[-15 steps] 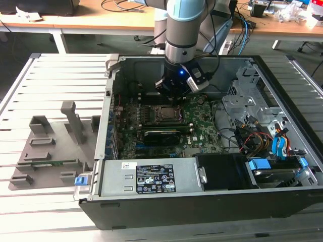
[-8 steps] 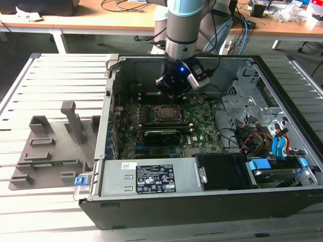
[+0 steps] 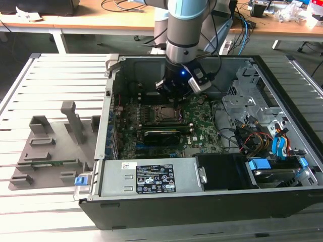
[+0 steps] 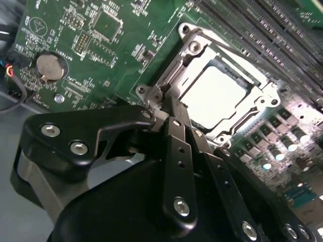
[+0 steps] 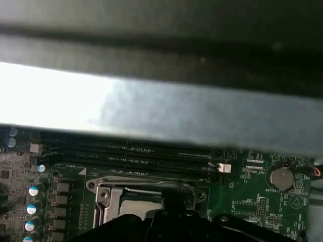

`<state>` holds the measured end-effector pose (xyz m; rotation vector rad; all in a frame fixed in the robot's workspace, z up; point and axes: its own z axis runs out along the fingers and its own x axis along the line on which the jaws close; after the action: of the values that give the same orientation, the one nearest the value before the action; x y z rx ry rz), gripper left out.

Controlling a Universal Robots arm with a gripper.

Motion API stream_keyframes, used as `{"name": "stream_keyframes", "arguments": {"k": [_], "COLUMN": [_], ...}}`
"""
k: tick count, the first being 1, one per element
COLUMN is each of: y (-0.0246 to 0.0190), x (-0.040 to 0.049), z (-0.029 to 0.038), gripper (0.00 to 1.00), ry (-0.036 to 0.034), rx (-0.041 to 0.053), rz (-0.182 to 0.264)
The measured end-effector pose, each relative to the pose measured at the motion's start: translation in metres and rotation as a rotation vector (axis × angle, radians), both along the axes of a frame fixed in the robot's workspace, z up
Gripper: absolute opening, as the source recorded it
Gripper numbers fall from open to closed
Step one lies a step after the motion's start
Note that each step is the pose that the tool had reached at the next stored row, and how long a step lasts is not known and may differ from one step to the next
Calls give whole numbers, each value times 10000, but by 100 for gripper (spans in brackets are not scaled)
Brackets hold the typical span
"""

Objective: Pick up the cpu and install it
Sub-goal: 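Install the first cpu locking lever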

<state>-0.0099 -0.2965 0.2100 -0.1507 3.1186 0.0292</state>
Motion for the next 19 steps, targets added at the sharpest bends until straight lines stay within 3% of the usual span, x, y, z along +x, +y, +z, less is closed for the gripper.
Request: {"name": "stream_keyframes", "arguments": {"k": [5, 19], "y": [-85, -238], "x": [0, -1], "z": [0, 8], "gripper": [11, 11], "ry": [0, 1], "rx": [-44, -114], "rz": [0, -2]}}
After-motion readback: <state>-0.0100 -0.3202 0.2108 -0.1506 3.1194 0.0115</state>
